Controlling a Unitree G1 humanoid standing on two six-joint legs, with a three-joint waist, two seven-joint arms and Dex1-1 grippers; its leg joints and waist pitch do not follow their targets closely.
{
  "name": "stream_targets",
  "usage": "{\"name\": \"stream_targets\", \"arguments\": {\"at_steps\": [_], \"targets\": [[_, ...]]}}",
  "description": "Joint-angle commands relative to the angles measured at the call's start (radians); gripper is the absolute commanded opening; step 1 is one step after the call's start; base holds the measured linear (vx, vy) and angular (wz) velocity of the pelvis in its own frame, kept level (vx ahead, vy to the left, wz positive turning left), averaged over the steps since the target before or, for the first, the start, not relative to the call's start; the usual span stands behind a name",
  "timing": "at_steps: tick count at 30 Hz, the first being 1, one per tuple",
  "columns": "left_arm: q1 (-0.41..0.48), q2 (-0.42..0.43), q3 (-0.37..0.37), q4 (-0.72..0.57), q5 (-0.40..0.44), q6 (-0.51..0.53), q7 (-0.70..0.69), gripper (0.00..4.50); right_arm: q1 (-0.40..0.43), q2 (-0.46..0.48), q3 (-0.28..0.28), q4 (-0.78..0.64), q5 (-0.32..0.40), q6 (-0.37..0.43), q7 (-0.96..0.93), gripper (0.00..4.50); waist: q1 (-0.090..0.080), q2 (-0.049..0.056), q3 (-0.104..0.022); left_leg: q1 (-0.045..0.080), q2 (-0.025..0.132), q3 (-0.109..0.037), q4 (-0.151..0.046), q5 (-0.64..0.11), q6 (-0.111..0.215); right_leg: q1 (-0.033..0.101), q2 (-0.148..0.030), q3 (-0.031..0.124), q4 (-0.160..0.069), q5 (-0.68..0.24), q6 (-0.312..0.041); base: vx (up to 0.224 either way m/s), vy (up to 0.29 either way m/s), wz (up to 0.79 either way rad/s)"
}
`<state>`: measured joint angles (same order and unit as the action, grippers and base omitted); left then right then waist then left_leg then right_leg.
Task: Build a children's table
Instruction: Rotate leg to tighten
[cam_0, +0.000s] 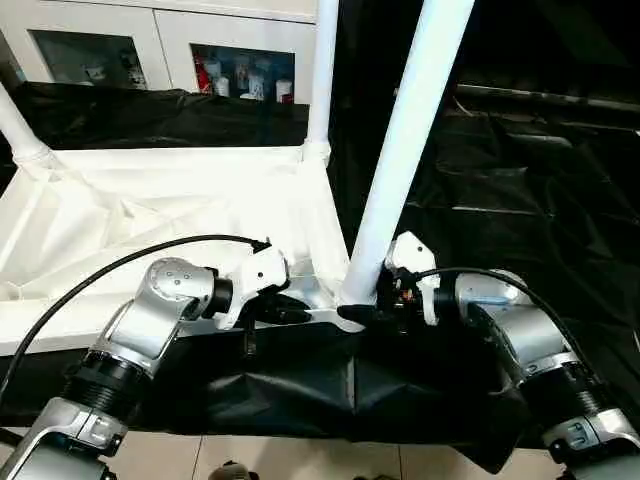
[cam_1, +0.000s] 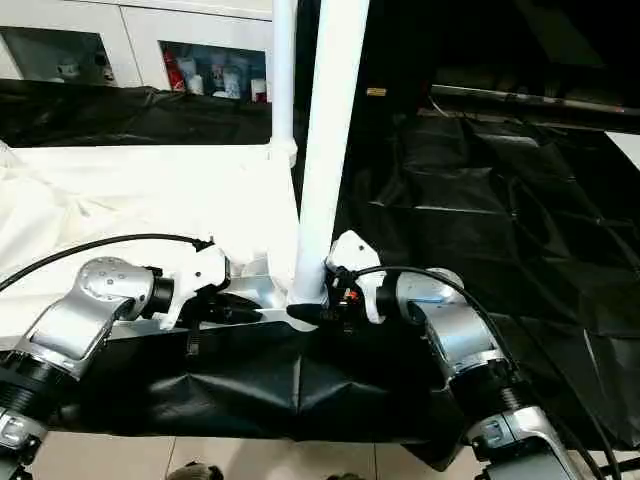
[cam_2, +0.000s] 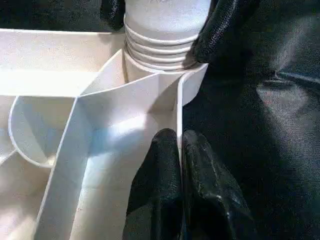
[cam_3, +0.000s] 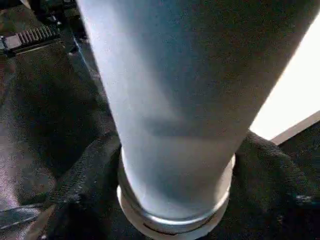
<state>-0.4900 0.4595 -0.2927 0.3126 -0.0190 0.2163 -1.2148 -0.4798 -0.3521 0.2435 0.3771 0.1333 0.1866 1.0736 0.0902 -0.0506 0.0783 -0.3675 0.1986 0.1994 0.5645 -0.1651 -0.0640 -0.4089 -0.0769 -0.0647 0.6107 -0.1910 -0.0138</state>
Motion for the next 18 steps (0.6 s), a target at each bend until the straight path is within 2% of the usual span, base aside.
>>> {"name": "stream_targets", "arguments": {"at_steps": [1, 6, 9, 10, 12, 14, 15, 16, 17, 18], "targets": [[0.004, -0.022, -0.019, 0.002, -0.030, -0.009, -0.025, 0.00, -0.011, -0.001, -0.007, 0.008, 0.010, 0.006, -0.003, 3.08, -0.001, -0.005, -0.060, 0.014, 0.038, -0.016, -0.057, -0.182, 0.043, 0.046, -0.068, 0.053, -0.071, -0.197, -0.198, 0.000, 0.000, 0.00], [0.003, -0.021, -0.020, 0.003, -0.028, -0.003, -0.021, 0.00, -0.009, 0.006, -0.013, 0.021, 0.010, 0.008, -0.004, 2.80, -0.001, -0.006, -0.061, 0.013, 0.037, -0.016, -0.056, -0.165, 0.048, 0.048, -0.067, 0.052, -0.067, -0.171, -0.204, 0.000, 0.000, 0.00], [-0.005, -0.031, -0.019, 0.029, 0.002, -0.010, 0.032, 0.00, -0.009, 0.043, -0.050, 0.044, 0.031, 0.030, -0.065, 2.77, -0.003, -0.004, -0.059, 0.012, 0.036, -0.015, -0.057, -0.177, 0.045, 0.046, -0.066, 0.053, -0.070, -0.183, -0.205, 0.000, 0.000, 0.00], [-0.027, -0.059, -0.004, 0.076, 0.034, -0.001, 0.125, 0.00, -0.019, 0.086, -0.095, 0.092, 0.034, 0.026, -0.174, 2.77, -0.006, -0.002, -0.058, 0.014, 0.036, -0.016, -0.058, -0.203, 0.031, 0.043, -0.070, 0.053, -0.075, -0.236, -0.195, 0.000, 0.000, 0.00], [-0.050, -0.092, 0.008, 0.123, 0.058, 0.009, 0.210, 0.00, -0.031, 0.130, -0.128, 0.155, 0.010, 0.011, -0.318, 2.76, -0.007, -0.001, -0.056, 0.017, 0.037, -0.020, -0.062, -0.229, 0.002, 0.040, -0.072, 0.052, -0.081, -0.301, -0.180, 0.000, 0.000, 0.00], [-0.062, -0.111, 0.010, 0.145, 0.073, 0.017, 0.256, 0.00, -0.034, 0.159, -0.149, 0.183, 0.005, 0.015, -0.400, 2.75, -0.010, -0.002, -0.058, 0.016, 0.037, -0.023, -0.064, -0.241, -0.010, 0.044, -0.073, 0.050, -0.082, -0.324, -0.168, 0.000, 0.000, 0.00], [-0.078, -0.142, 0.011, 0.172, 0.087, 0.029, 0.314, 0.00, -0.042, 0.205, -0.181, 0.214, 0.006, 0.025, -0.515, 2.75, -0.016, 0.001, -0.054, 0.020, 0.037, -0.022, -0.066, -0.262, -0.022, 0.036, -0.070, 0.053, -0.087, -0.328, -0.163, 0.000, 0.000, 0.00], [-0.102, -0.194, 0.012, 0.209, 0.099, 0.052, 0.386, 0.00, -0.053, 0.269, -0.210, 0.252, 0.002, 0.030, -0.650, 2.75, -0.020, 0.000, -0.056, 0.020, 0.035, -0.023, -0.066, -0.273, -0.026, 0.037, -0.072, 0.052, -0.088, -0.346, -0.158, 0.000, 0.000, 0.00], [-0.105, -0.200, 0.012, 0.213, 0.099, 0.054, 0.391, 0.00, -0.054, 0.275, -0.210, 0.255, 0.000, 0.029, -0.660, 2.75, -0.021, 0.000, -0.056, 0.020, 0.034, -0.022, -0.065, -0.273, -0.026, 0.035, -0.073, 0.053, -0.089, -0.350, -0.157, 0.000, 0.000, 0.00], [-0.127, -0.245, 0.007, 0.246, 0.104, 0.065, 0.433, 0.00, -0.067, 0.322, -0.204, 0.276, -0.023, 0.008, -0.721, 2.75, -0.024, 0.004, -0.056, 0.019, 0.033, -0.024, -0.065, -0.275, -0.028, 0.035, -0.073, 0.053, -0.090, -0.352, -0.156, 0.000, 0.000, 0.00]]}}
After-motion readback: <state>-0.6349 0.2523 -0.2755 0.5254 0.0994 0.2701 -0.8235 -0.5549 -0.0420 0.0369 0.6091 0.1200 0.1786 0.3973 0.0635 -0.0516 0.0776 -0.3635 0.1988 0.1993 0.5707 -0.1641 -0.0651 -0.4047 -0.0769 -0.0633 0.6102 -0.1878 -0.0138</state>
